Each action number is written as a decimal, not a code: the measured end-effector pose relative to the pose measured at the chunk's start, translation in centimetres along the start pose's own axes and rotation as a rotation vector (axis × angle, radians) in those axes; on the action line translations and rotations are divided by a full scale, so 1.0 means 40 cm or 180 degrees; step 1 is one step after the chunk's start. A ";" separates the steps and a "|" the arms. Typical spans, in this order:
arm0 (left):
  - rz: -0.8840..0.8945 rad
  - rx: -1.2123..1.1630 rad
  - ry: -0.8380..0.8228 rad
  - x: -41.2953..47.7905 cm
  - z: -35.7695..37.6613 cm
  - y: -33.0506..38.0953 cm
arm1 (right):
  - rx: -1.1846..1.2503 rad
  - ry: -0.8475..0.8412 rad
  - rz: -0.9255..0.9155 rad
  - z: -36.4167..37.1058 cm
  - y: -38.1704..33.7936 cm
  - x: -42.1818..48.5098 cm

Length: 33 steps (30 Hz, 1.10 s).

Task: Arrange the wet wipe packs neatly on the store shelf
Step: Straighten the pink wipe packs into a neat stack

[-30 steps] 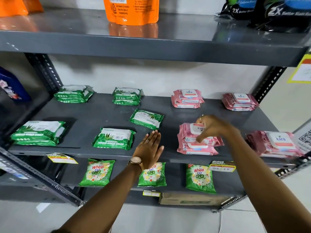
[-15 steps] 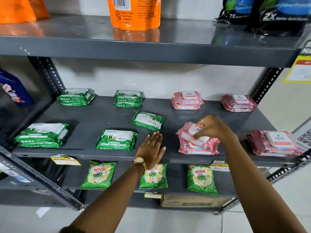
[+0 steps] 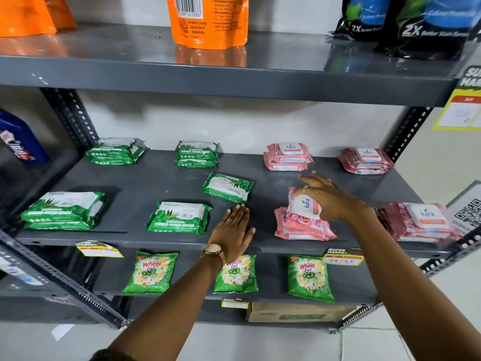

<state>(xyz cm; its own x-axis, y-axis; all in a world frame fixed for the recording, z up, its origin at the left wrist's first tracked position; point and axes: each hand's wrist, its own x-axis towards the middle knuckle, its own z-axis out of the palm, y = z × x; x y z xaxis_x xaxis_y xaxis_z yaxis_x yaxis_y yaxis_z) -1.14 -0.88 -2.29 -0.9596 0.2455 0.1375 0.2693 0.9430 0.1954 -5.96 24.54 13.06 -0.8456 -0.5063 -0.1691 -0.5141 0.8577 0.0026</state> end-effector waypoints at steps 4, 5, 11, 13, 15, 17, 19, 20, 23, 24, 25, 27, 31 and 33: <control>0.0038 0.0025 0.0121 -0.003 -0.001 0.003 | -0.0291 -0.0131 -0.0267 0.034 0.014 0.009; 0.0045 0.0019 0.0145 -0.004 -0.001 0.003 | -0.0268 -0.0090 -0.0259 0.034 0.020 0.012; 0.0028 -0.0030 0.0145 -0.005 0.000 0.002 | 0.0221 0.0021 0.0377 0.017 0.027 0.014; 0.0032 -0.0059 0.0152 -0.006 0.001 0.003 | 0.0599 0.0165 0.0557 0.023 0.018 0.008; 0.0033 -0.0089 0.0174 -0.006 0.000 0.003 | 0.0814 0.0265 0.0597 0.033 0.013 0.002; 0.0038 -0.0077 0.0181 -0.006 -0.001 0.003 | 0.0889 0.0320 0.0597 0.038 0.007 -0.004; 0.0036 -0.0059 0.0162 -0.007 -0.003 0.003 | 0.0938 0.0326 0.0607 0.042 0.002 -0.009; 0.0038 -0.0045 0.0151 -0.006 -0.003 0.003 | 0.0963 0.0324 0.0617 0.044 -0.002 -0.012; 0.0038 -0.0023 0.0110 -0.007 -0.005 0.004 | 0.1065 0.0375 0.0680 0.045 -0.010 -0.018; 0.0036 -0.0014 0.0096 -0.007 -0.006 0.005 | 0.1104 0.0377 0.0701 0.045 -0.011 -0.021; 0.0032 -0.0003 0.0083 -0.008 -0.007 0.005 | 0.1136 0.0368 0.0715 0.044 -0.012 -0.023; 0.0008 -0.0016 0.0051 -0.009 -0.011 0.006 | 0.1146 0.0328 0.0740 0.045 -0.013 -0.027; 0.0040 -0.0340 0.0015 -0.022 -0.038 0.011 | 0.1254 0.0156 0.0737 0.032 -0.022 -0.030; 0.0173 -0.0355 0.0200 -0.042 -0.064 -0.004 | 0.1469 0.0319 0.0600 0.007 -0.037 -0.023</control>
<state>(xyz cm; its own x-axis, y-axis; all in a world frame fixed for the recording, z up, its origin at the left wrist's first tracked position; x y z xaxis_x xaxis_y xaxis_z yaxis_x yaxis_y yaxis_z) 0.65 -2.02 -0.06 -0.9373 0.2777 0.2108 0.3315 0.8971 0.2921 -4.37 23.76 12.92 -0.9388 -0.3256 -0.1121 -0.2534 0.8736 -0.4155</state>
